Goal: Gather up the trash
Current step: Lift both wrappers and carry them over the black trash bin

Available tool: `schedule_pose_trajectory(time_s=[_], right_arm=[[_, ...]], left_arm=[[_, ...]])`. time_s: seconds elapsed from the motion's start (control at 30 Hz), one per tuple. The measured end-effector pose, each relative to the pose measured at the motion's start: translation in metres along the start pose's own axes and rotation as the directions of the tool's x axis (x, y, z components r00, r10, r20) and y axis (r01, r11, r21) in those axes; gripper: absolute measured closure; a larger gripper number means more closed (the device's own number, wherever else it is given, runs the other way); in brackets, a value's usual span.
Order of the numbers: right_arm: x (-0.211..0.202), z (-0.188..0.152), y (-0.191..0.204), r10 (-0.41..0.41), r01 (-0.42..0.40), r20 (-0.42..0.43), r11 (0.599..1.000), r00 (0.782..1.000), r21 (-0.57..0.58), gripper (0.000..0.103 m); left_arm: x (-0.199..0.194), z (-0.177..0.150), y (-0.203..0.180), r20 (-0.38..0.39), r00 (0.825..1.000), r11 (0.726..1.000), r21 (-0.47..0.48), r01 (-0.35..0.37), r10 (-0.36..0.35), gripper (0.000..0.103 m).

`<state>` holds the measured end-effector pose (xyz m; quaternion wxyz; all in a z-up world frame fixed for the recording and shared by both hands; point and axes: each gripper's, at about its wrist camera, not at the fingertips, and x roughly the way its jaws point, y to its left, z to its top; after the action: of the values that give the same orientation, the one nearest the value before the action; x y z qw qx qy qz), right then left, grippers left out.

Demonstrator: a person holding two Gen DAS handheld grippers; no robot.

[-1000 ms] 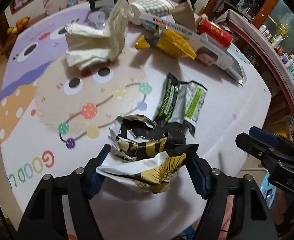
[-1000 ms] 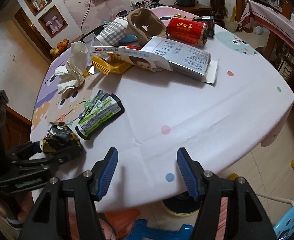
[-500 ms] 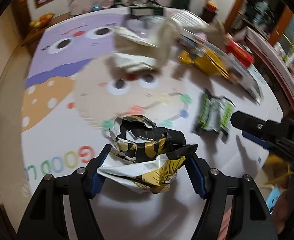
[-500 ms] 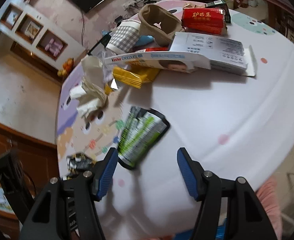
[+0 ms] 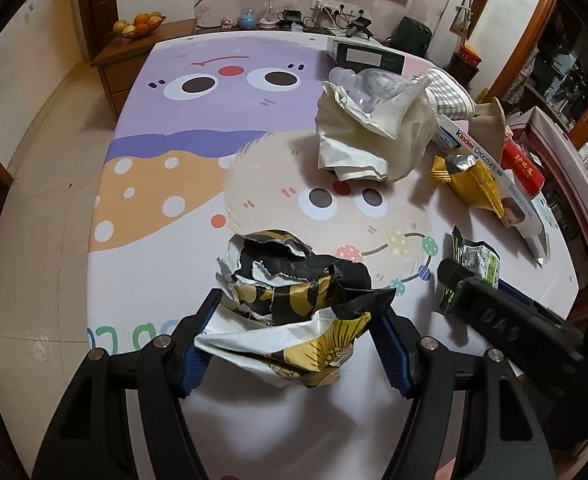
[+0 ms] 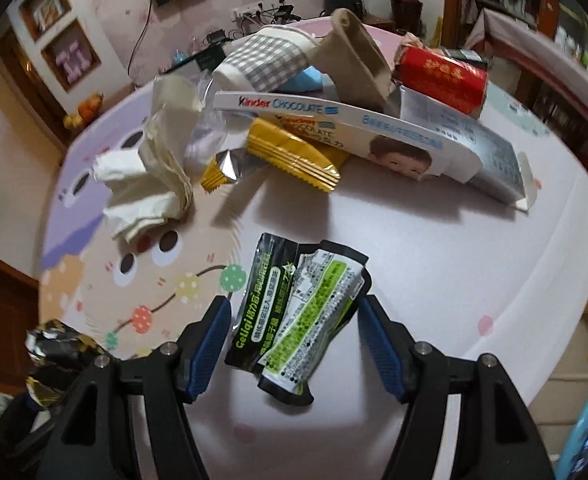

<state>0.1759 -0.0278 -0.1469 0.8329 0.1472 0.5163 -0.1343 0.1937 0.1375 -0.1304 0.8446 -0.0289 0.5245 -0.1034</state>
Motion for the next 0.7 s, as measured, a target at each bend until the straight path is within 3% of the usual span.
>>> schedule_pose_trajectory(time_s=[0.1,0.17,0.27,0.33,0.4,0.7], right_arm=[[0.007,-0.001,0.017,-0.090,0.089,-0.002,0.990,0.996,-0.106,0.037],[0.006,-0.003,0.018,-0.085,0.086,0.007,0.991,0.996,-0.099,0.040],[0.006,-0.001,0.015,-0.092,0.093,0.018,0.991,0.996,-0.100,0.056],[0.005,-0.001,0.012,-0.089,0.090,0.021,0.990,0.996,-0.106,0.074],[0.001,-0.003,0.006,-0.092,0.094,0.022,0.990,0.996,-0.107,0.084],[-0.012,-0.020,-0.015,-0.056,0.061,0.038,0.986,0.998,-0.154,0.087]], left_arm=[[-0.003,-0.003,-0.003,0.011,1.000,1.000,0.018,-0.007,0.007,0.034],[-0.004,-0.005,-0.006,0.022,1.000,1.000,0.028,-0.011,0.010,0.034],[-0.006,-0.007,-0.008,0.030,1.000,1.000,0.029,-0.007,0.006,0.034],[-0.006,-0.008,-0.007,0.032,1.000,1.000,0.025,-0.001,0.001,0.034],[-0.007,-0.010,-0.007,0.034,0.999,1.000,0.021,0.007,-0.007,0.034],[-0.020,-0.024,-0.016,0.078,0.997,0.999,0.051,0.010,-0.014,0.034]])
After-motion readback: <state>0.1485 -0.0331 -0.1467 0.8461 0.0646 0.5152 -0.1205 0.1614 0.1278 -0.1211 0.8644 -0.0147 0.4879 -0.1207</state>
